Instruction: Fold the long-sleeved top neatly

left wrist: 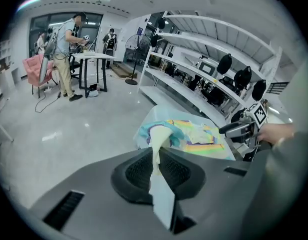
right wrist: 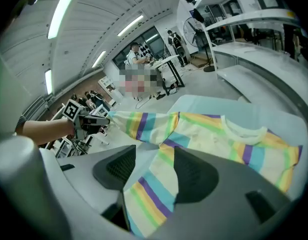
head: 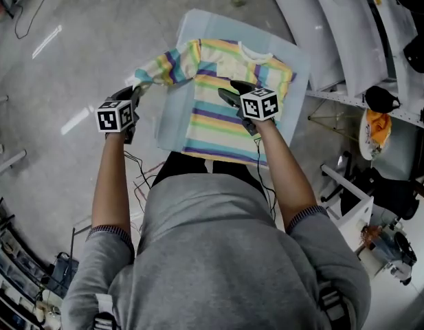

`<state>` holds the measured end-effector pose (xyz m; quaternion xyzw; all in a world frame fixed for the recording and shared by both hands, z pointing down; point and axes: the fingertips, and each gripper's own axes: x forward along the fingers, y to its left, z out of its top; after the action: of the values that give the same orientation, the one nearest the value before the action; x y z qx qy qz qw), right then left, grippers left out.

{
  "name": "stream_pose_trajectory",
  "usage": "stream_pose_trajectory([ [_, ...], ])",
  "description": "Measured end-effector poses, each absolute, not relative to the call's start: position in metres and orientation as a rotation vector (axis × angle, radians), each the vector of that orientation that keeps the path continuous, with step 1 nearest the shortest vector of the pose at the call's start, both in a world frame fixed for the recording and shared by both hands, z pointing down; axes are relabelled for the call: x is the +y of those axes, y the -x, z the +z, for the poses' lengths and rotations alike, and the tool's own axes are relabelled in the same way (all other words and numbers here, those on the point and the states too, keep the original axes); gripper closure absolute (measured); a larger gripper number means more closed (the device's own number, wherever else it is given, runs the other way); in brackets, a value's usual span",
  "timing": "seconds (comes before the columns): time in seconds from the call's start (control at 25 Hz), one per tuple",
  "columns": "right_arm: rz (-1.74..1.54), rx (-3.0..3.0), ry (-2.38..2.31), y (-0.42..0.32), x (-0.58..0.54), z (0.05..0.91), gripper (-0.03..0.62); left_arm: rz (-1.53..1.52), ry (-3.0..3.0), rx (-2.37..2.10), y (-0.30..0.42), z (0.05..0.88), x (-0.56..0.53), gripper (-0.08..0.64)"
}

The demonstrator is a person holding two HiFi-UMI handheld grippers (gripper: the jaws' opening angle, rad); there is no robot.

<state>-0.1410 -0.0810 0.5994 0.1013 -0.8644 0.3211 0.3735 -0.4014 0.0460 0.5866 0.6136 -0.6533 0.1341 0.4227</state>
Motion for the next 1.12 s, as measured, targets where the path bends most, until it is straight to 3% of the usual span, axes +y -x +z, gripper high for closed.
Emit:
stream_pose_trajectory([
  [0.44, 0.832, -2.259, -0.403, 0.115, -0.107, 0.566, 0.336, 0.41, -1.68, -1.612, 0.397, 0.538, 0.004, 0.515],
  [1.12, 0.947, -2.248, -0.542, -0.018, -0.116, 0.574, 0.336, 0.735, -1.997, -1.352, 0.24, 0.515, -0.09, 0.515],
])
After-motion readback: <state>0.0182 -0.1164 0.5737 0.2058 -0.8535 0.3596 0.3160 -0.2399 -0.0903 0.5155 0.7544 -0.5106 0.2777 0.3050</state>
